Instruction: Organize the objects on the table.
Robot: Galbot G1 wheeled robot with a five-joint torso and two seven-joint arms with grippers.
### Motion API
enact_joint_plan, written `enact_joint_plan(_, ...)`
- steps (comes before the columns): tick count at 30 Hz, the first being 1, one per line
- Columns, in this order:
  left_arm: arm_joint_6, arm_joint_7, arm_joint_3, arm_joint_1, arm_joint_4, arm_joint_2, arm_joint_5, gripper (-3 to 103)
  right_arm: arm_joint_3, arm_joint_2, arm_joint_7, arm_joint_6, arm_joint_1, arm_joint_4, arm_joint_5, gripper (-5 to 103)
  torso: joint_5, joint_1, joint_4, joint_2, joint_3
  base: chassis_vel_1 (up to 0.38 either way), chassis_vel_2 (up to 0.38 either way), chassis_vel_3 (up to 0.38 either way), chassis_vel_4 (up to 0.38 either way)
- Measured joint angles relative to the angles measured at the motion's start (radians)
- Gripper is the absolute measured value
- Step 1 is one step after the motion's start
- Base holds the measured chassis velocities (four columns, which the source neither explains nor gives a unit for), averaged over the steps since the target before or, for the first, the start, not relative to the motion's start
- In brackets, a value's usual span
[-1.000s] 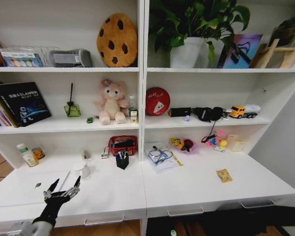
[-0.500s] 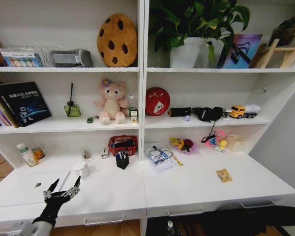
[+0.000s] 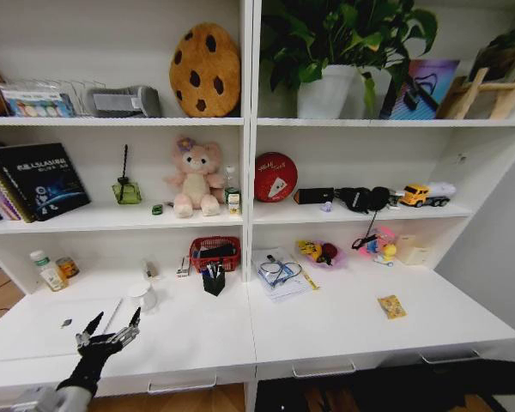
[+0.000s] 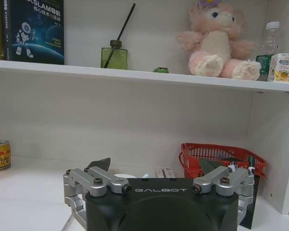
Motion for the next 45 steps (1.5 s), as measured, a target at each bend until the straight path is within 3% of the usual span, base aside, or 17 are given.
enact_joint_plan(6,0.000,0.000,0.000,0.000,0.000,0.000,0.000,100,0.037,-0.063,0.025,-0.046,-0.194,0.217,0.133,100,-0.0005,0.000,0.0007,0.000,0.000,0.000,0.000,0.000,0.000)
enact_joint_plan(15,0.000,0.000,0.000,0.000,0.000,0.000,0.000,100,0.041,-0.077,0.042,-0.003,-0.295,0.309,0.145,100,-0.0005,0.000,0.0008,0.000,0.000,-0.055,-0.060,0.059,0.061)
enact_joint_plan(24,0.000,0.000,0.000,0.000,0.000,0.000,0.000,100,0.012,-0.067,0.143,0.091,-0.425,0.477,-0.002,100,0.0002,0.000,0.0010,0.000,0.000,-0.149,-0.157,0.132,0.146)
enact_joint_plan(29,0.000,0.000,0.000,0.000,0.000,0.000,0.000,100,0.004,-0.061,0.238,0.118,-0.519,0.719,-0.065,100,-0.0007,0.000,0.0005,0.000,0.000,-0.007,-0.020,0.019,0.015)
enact_joint_plan(32,0.000,0.000,0.000,0.000,0.000,0.000,0.000,100,-0.036,-0.043,0.439,0.041,-0.575,0.947,-0.134,100,-0.0007,0.000,0.0007,0.000,0.000,0.053,0.056,-0.024,-0.048)
enact_joint_plan(33,0.000,0.000,0.000,0.000,0.000,0.000,0.000,100,-0.036,-0.043,0.439,0.041,-0.575,0.947,-0.134,100,-0.0007,0.000,0.0007,0.000,0.000,0.049,0.058,-0.016,-0.041)
enact_joint_plan(37,0.000,0.000,0.000,0.000,0.000,0.000,0.000,100,-0.096,-0.074,0.591,-0.074,-0.639,1.153,-0.134,100,-0.0005,0.000,0.0003,0.000,0.000,0.018,0.028,-0.010,-0.020)
enact_joint_plan(39,0.000,0.000,0.000,0.000,0.000,0.000,0.000,100,-0.100,-0.083,0.594,-0.105,-0.636,1.196,-0.123,100,-0.0004,0.000,0.0006,0.000,0.000,0.000,0.000,0.000,0.000)
enact_joint_plan(40,0.000,0.000,0.000,0.000,0.000,0.000,0.000,100,-0.098,-0.089,0.588,-0.144,-0.621,1.234,-0.103,100,-0.0006,0.000,0.0005,0.000,0.000,0.000,0.000,0.000,0.000)
enact_joint_plan(42,0.000,0.000,0.000,0.000,0.000,0.000,0.000,100,-0.070,-0.091,0.529,-0.298,-0.515,1.296,0.010,100,-0.0006,0.000,0.0005,0.000,0.000,0.000,0.000,0.000,0.000)
enact_joint_plan(43,0.000,0.000,0.000,0.000,0.000,0.000,0.000,100,-0.070,-0.091,0.529,-0.298,-0.515,1.296,0.010,100,-0.0006,0.000,0.0005,0.000,0.000,0.000,0.000,0.000,0.000)
enact_joint_plan(45,0.000,0.000,0.000,0.000,0.000,0.000,0.000,100,-0.025,-0.138,0.490,-0.483,-0.346,1.306,0.222,100,-0.0001,0.000,0.0007,0.000,0.000,0.000,0.000,0.000,0.000)
